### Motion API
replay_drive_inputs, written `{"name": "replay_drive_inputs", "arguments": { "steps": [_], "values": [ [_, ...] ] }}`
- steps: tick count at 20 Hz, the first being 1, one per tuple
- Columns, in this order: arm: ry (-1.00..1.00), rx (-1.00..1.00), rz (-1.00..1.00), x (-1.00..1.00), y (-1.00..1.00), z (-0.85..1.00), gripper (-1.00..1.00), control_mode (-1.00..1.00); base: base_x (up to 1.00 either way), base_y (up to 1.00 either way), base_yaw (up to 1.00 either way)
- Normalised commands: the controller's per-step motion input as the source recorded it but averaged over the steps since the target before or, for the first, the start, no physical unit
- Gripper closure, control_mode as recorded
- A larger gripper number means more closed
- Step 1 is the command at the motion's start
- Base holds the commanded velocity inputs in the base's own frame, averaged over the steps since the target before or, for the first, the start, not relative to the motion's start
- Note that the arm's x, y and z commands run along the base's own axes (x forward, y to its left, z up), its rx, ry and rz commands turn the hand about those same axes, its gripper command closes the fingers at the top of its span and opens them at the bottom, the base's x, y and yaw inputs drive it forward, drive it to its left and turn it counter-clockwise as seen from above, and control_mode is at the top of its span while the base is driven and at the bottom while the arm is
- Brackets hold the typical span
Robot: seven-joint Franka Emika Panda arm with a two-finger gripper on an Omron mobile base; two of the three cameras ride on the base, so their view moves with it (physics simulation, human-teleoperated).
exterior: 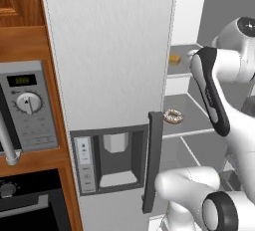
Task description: Take the cake and donut from the fridge and place them on the empty tray on the dining counter.
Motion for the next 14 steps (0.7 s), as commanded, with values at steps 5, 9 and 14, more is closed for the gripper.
{"name": "replay_drive_inputs", "arguments": {
  "steps": [5, 9, 14],
  "values": [
    [0.01, 0.0, 0.05, 0.83, -0.26, 0.05, -1.0, -1.0, 0.0, 0.0, 0.0],
    [0.0, 0.0, 0.06, 0.79, -0.15, 0.02, -1.0, -1.0, 0.0, 0.0, 0.0],
    [0.0, 0.0, 0.11, 0.44, 0.0, 0.05, -1.0, -1.0, 0.0, 0.0, 0.0]
  ]
}}
